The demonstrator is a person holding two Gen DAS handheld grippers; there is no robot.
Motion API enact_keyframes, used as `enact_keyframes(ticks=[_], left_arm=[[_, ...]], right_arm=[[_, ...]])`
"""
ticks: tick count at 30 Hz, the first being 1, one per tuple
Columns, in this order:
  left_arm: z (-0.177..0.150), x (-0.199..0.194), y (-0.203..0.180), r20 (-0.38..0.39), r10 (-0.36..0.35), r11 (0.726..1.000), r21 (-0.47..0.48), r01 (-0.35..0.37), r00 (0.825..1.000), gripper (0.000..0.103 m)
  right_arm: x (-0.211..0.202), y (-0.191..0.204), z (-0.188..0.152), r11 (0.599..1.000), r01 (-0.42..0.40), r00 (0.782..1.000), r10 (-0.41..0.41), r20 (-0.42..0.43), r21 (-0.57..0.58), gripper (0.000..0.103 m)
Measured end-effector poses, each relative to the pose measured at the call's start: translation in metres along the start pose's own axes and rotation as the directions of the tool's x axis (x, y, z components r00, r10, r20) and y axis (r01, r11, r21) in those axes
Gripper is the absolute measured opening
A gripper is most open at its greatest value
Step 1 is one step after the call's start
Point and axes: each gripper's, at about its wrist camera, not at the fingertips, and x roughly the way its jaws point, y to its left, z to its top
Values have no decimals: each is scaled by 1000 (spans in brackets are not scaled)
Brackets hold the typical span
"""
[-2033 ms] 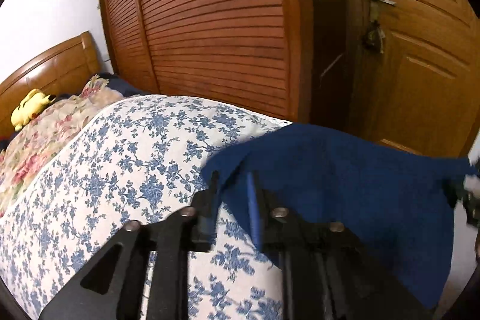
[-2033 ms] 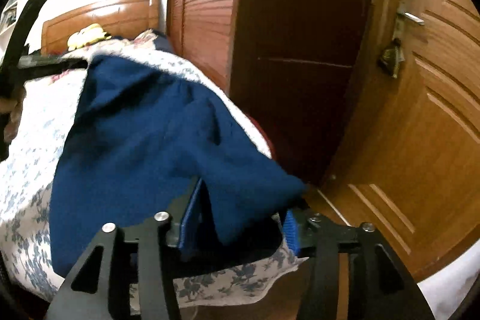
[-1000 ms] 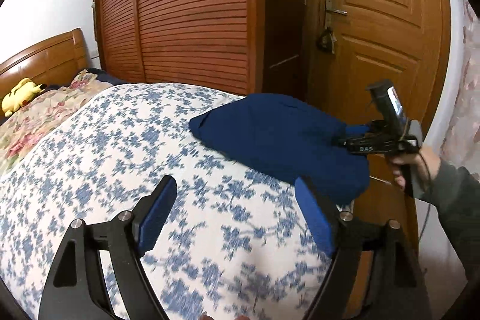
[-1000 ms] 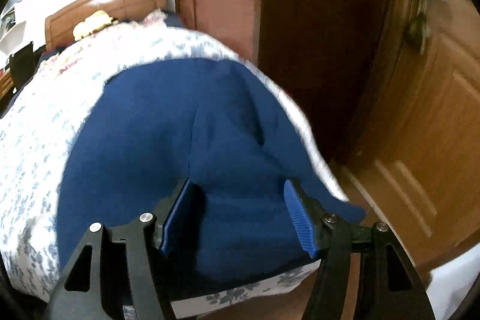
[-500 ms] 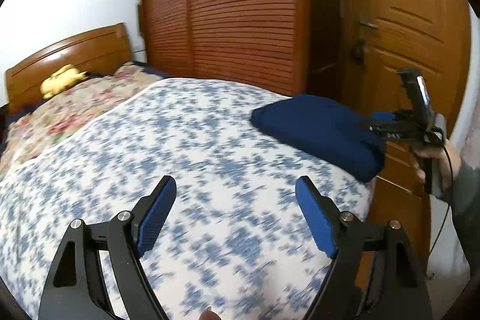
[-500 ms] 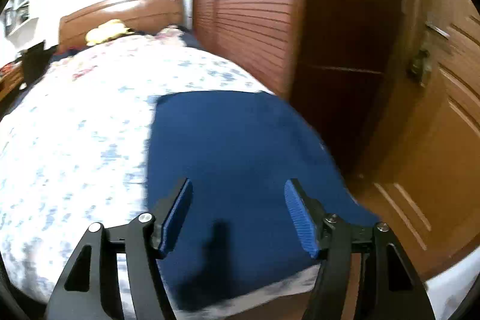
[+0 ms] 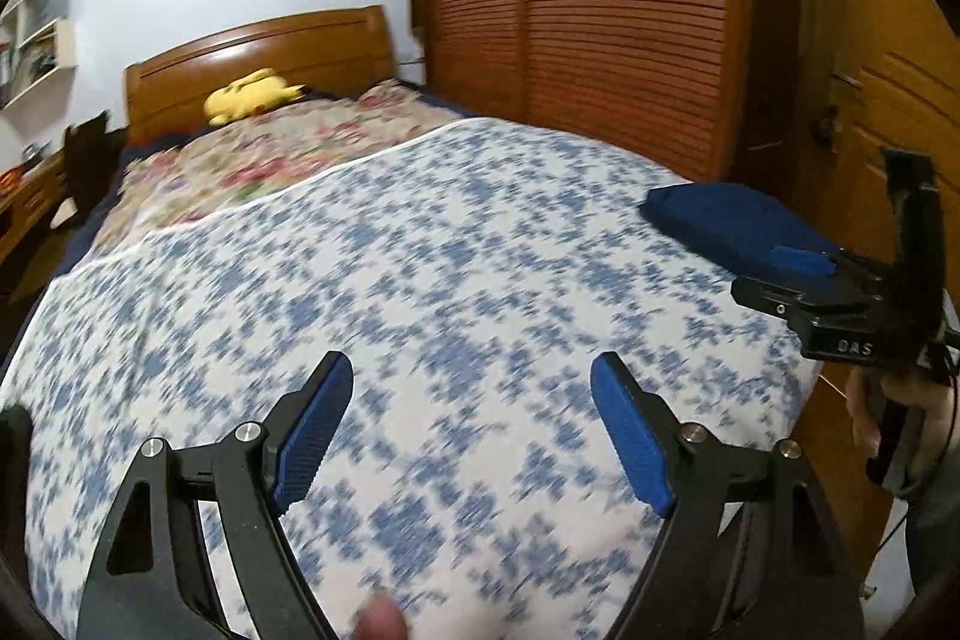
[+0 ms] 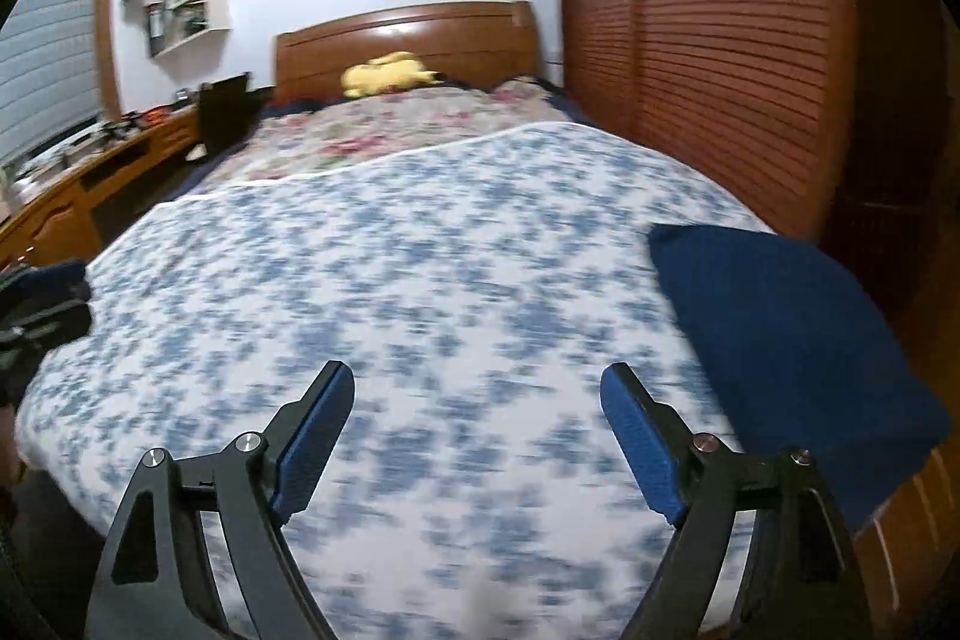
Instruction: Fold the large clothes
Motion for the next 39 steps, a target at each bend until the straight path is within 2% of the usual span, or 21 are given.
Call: enact_keyframes(ticks=[8,16,21,26,39], left_arm=[[-32,-39,50,-11,100,988,-118,-101,995,82],[-49,-92,90,31,225,957,-192,-215,974,82],[-55,-120,107,65,287,939,-217,-268,956,82],[-63,-139,116,87,311,928,-241,-283,946,82],[-69,-148,117,110,318,927,-246,-284,942,82]], right_arm=[[-2,76,-6,992,-118,993,119,16,-48,86],[-18,126,-7,977,-197,978,201,47,-87,86],[-19,135,-11,970,-216,970,226,87,-112,86],[-21,138,-15,968,-215,966,230,119,-130,86],[-21,130,-23,967,-207,965,227,134,-150,86]])
